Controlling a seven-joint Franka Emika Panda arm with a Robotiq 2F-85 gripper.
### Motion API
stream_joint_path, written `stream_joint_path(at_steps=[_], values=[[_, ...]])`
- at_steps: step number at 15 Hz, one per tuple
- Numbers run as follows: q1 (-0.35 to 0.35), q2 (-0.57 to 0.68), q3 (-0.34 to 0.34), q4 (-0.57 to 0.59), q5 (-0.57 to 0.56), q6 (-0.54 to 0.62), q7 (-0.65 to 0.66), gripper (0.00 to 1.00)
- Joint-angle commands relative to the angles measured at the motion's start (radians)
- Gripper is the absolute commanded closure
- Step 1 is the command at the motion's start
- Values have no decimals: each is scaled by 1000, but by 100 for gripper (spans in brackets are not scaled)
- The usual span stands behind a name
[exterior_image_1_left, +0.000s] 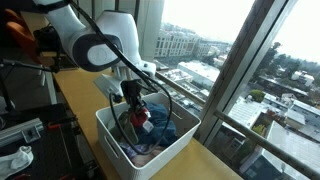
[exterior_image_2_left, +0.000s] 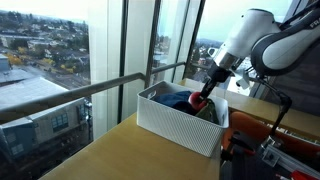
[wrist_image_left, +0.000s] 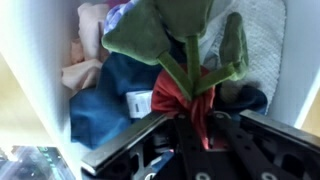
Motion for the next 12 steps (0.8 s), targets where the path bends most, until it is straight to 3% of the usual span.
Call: stream_joint_path(at_steps=[1, 2, 4, 10, 12], values=[[10, 93, 4, 1, 30, 54, -10, 96], [12, 110, 4, 4, 34, 58, -13, 60], [16, 127, 2, 7, 36, 55, -16, 54], [21, 78, -4, -5, 27, 23, -18, 10], [26, 35, -10, -8, 13, 1, -13, 0]])
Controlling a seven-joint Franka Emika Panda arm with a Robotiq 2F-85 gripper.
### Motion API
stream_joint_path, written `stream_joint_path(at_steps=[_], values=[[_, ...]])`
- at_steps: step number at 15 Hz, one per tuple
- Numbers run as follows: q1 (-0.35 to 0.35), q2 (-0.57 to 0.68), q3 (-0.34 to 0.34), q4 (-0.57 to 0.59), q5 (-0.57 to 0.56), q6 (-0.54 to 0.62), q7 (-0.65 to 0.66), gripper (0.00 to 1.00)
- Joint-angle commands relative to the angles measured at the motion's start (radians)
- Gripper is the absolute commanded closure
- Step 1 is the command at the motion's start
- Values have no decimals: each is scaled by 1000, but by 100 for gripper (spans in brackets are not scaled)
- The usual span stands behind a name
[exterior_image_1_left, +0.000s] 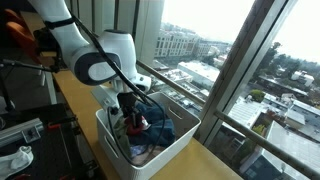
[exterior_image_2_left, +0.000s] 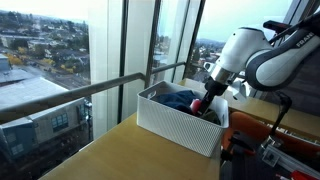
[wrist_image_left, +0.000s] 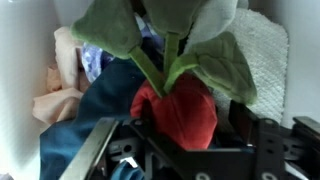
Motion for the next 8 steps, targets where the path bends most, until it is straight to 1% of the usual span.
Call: stream_joint_path(at_steps=[1, 4, 8], values=[[19, -93, -14, -7, -2, -54, -5, 0], [23, -174, -18, 3, -40, -106, 14, 0], [5, -268, 6, 24, -79, -185, 19, 0]])
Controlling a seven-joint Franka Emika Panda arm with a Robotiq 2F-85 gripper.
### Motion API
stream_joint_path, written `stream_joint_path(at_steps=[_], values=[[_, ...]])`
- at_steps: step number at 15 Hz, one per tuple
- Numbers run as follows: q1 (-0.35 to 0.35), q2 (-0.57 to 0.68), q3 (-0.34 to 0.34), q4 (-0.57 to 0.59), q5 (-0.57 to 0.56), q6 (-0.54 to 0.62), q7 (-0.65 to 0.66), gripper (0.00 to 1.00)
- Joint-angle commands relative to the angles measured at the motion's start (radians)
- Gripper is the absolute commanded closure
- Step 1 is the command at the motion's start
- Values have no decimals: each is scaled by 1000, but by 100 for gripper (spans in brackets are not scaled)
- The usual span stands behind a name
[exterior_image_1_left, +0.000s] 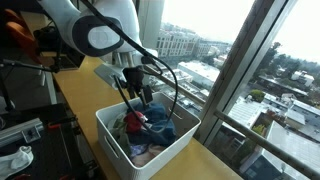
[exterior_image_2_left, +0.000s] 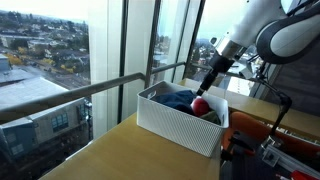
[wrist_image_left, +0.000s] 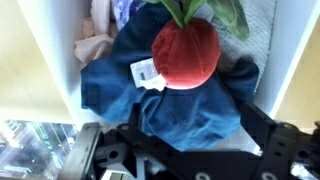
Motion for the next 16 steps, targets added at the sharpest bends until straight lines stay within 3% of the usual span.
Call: stream_joint_path(at_steps=[1, 8, 16], values=[[-7, -88, 15, 8, -42, -79, 18, 0], [-10, -81, 32, 1, -40, -70, 16, 0], [5, 45, 35, -11, -23, -28, 18, 0]])
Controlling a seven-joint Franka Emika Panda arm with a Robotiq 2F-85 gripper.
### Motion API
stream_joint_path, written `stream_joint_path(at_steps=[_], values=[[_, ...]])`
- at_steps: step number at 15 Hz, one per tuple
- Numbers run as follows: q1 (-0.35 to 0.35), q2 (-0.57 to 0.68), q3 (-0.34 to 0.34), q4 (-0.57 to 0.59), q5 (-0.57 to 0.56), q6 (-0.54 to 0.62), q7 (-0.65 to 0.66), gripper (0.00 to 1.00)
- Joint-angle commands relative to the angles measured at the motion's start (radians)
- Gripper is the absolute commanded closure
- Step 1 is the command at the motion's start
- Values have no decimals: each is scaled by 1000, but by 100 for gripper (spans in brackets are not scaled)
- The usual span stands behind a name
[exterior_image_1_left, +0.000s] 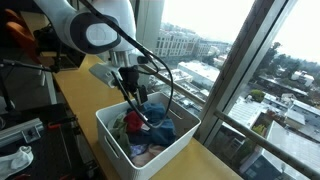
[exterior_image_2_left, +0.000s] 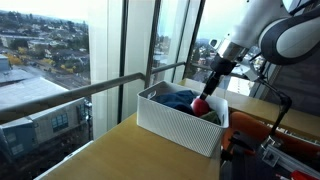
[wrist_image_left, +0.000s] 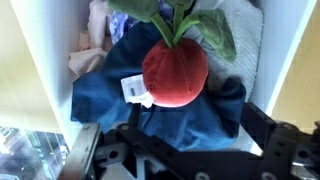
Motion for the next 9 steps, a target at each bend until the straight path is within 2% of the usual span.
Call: stream_joint_path(at_steps=[1, 6, 7, 8, 9], values=[[7, 70, 9, 5, 3, 34, 18, 0], [27, 165, 3, 11, 3, 83, 17, 0], [31, 181, -1, 12, -1, 94, 17, 25], [35, 194, -5, 13, -5, 102, 17, 26], [39, 204, -9, 13, -11, 111, 17, 34]])
